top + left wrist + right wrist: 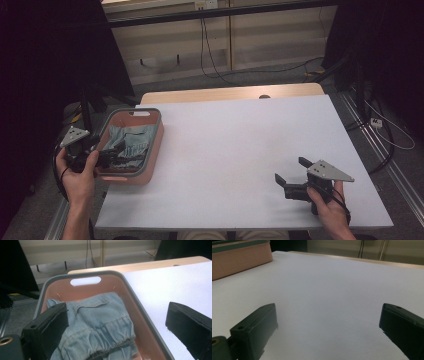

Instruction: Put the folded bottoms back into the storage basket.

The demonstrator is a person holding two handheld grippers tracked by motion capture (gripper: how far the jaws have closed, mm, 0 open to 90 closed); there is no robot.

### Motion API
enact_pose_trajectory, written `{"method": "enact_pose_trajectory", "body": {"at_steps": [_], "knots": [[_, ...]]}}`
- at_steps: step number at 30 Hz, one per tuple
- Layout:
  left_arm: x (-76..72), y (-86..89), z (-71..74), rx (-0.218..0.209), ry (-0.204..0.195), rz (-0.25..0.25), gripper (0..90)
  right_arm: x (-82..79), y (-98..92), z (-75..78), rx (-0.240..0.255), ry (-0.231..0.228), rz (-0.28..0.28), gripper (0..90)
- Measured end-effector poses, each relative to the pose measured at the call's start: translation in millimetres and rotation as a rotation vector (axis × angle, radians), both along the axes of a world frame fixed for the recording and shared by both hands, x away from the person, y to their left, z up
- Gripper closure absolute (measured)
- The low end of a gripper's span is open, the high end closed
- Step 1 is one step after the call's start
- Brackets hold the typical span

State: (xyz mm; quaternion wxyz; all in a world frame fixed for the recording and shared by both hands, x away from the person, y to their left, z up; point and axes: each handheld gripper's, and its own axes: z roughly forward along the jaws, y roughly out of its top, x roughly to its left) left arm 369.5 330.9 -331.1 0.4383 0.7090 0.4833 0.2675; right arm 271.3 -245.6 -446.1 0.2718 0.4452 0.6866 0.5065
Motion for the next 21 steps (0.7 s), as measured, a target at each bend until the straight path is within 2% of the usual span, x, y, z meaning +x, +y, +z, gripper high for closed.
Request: {"method": "enact_pose_trajectory", "body": {"at_steps": [4,11,16,21], "knots": [[-3.5,-5.7,-1.1,-0.023,0.01,-0.035,4.7,0.1,0.4,0.0,0.0,-0.001,0.0,1.6],[-6.5,-17.0,0.3,-0.008,-0.005,-0.073,4.7,0.0,0.4,0.0,0.001,-0.001,0.0,1.6],[-6.1,-27.9,-0.4,0.011,-0.014,-0.12,4.8,0.0,0.0,0.1,0.002,0.001,-0.001,1.6],[-4.9,-35.0,2.8,0.011,-0.023,-0.128,4.8,0.2,0.3,-0.1,0.0,-0.001,0.001,1.6]]}}
